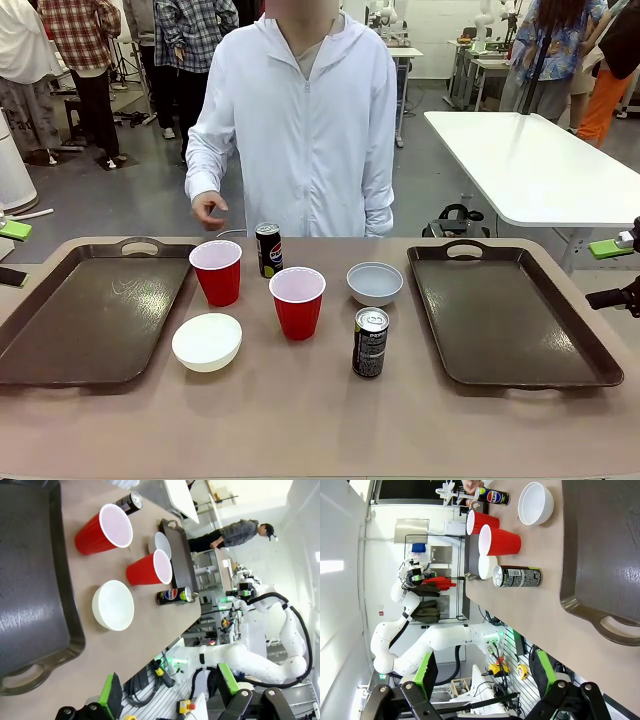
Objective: Prepare tableware on both trays.
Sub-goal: Pick up a Picnic Bowl from the table and place it on a Handle tray.
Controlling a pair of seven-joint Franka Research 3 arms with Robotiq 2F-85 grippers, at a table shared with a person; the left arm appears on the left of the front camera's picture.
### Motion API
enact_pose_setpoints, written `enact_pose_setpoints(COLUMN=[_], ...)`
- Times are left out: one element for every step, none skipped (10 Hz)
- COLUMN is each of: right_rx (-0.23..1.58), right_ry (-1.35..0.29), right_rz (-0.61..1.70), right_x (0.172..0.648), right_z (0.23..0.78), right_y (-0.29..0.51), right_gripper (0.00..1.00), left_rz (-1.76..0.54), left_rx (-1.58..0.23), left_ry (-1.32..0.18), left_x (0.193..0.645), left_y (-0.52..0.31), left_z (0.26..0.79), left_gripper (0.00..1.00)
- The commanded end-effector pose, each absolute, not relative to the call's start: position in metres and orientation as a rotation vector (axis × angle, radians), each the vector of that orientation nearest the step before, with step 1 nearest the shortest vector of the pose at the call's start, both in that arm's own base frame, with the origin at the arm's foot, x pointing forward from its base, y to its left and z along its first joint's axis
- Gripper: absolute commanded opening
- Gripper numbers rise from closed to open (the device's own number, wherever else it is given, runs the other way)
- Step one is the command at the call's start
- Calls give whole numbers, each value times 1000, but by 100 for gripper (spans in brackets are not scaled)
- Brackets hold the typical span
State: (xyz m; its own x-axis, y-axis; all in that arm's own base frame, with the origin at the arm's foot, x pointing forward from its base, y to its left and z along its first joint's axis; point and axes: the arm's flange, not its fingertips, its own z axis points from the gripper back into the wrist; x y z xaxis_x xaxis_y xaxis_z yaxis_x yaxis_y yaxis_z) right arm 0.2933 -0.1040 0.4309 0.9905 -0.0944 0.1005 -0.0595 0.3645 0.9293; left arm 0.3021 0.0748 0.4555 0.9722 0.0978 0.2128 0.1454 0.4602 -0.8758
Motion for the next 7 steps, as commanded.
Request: enact_pose_setpoints(right_rx=[1225, 1225, 1225, 1225, 1199, 1172, 1124], right_ry=[-169, -169, -169, -169, -145, -152, -121], right_rz=[-11, -11, -11, -11, -22, -86, -134], right_x=[295, 295, 295, 295, 293, 311, 322], right_z=[430, 430, 430, 430, 431, 444, 458], right_y=[-103, -103, -103, -103, -104, -101, -93], right_gripper=[100, 100, 100, 100, 100, 100, 100], left_rz=[-41, -41, -41, -41, -41, -41, -41], left_rx=[-1117, -1117, -1117, -1117, -1117, -1117, -1117], left_ry=[-269, -269, -269, -269, -269, -269, -269], left_x=[304, 304, 304, 304, 304, 304, 304], left_y=[77, 77, 77, 77, 77, 77, 77], left_z=[456, 456, 456, 456, 456, 456, 456], left_gripper=[100, 100, 100, 100, 100, 100, 100])
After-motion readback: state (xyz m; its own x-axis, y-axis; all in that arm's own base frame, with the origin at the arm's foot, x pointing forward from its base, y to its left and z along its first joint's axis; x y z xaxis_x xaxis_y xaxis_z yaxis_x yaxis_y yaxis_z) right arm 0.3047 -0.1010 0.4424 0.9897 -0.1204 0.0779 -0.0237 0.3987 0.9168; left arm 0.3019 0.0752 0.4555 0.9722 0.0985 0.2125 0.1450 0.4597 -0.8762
